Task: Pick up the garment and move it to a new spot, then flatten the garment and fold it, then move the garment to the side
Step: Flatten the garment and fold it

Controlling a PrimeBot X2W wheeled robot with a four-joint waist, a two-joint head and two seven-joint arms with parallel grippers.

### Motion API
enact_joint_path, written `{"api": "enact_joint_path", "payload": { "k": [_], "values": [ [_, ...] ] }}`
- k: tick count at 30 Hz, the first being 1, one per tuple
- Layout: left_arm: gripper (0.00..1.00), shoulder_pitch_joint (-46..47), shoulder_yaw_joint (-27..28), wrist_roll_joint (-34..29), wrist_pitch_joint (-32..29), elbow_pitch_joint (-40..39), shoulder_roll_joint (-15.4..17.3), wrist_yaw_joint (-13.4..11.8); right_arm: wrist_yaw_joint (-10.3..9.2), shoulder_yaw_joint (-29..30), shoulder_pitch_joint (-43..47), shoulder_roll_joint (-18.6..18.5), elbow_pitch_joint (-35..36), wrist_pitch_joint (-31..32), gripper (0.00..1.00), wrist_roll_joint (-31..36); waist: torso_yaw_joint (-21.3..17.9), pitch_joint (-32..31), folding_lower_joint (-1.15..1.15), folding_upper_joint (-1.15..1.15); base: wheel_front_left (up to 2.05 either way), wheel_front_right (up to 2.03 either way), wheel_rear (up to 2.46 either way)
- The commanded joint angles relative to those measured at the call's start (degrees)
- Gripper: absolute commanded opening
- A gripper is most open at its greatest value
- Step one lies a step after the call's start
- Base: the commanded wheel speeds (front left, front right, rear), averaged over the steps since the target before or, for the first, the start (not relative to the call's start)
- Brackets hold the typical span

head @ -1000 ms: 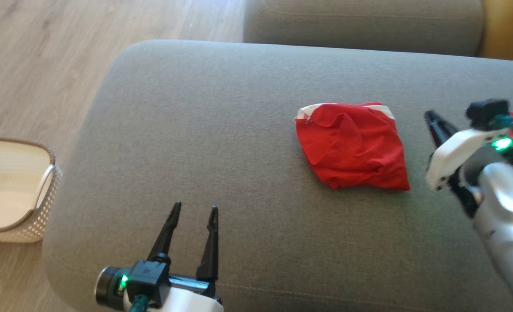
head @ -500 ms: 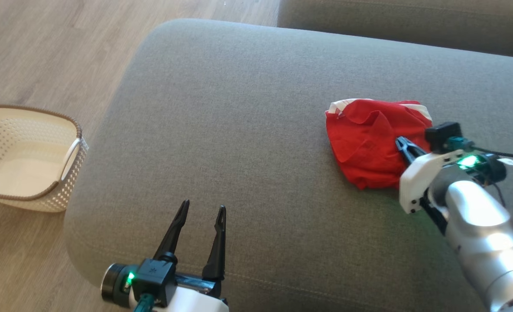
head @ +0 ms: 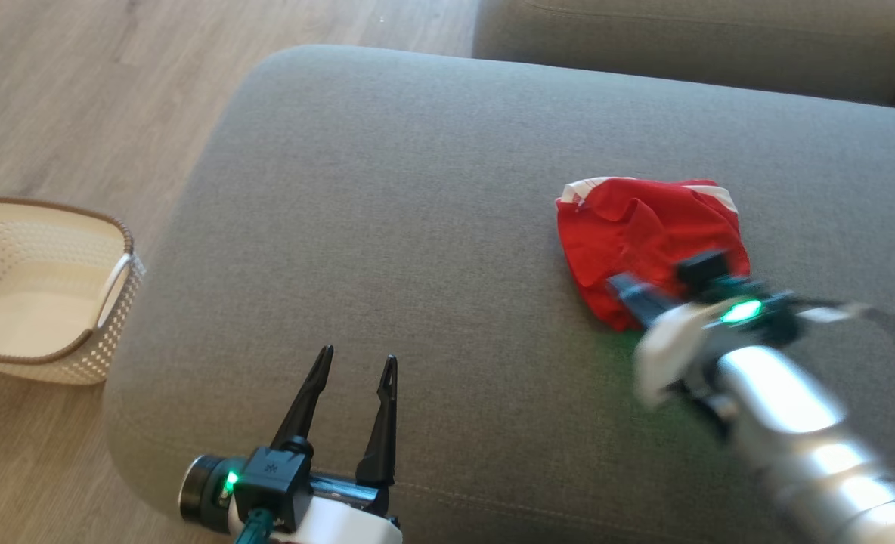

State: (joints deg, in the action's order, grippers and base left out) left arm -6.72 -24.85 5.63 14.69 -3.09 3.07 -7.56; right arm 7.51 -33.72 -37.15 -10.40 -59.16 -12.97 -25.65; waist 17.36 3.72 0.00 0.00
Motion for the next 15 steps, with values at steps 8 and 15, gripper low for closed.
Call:
{"api": "enact_joint_path", "payload": {
  "k": [8, 15],
  "values": [
    [1.0, 3.52, -0.09, 0.63, 0.3, -2.39, -0.19, 0.47, -0.02, 2.99, -9.05, -7.38, -4.14, -1.57, 0.0, 2.89, 3.01, 3.83, 0.0, 0.0, 0.0, 0.0, 0.0],
    [1.0, 5.13, -0.88, 2.01, 0.3, -1.95, -0.19, 0.3, -0.02, 1.17, -12.03, -7.15, -7.48, -1.39, 0.0, 2.93, 6.22, 6.87, 0.0, 0.0, 0.0, 0.0, 0.0]
  ]
}}
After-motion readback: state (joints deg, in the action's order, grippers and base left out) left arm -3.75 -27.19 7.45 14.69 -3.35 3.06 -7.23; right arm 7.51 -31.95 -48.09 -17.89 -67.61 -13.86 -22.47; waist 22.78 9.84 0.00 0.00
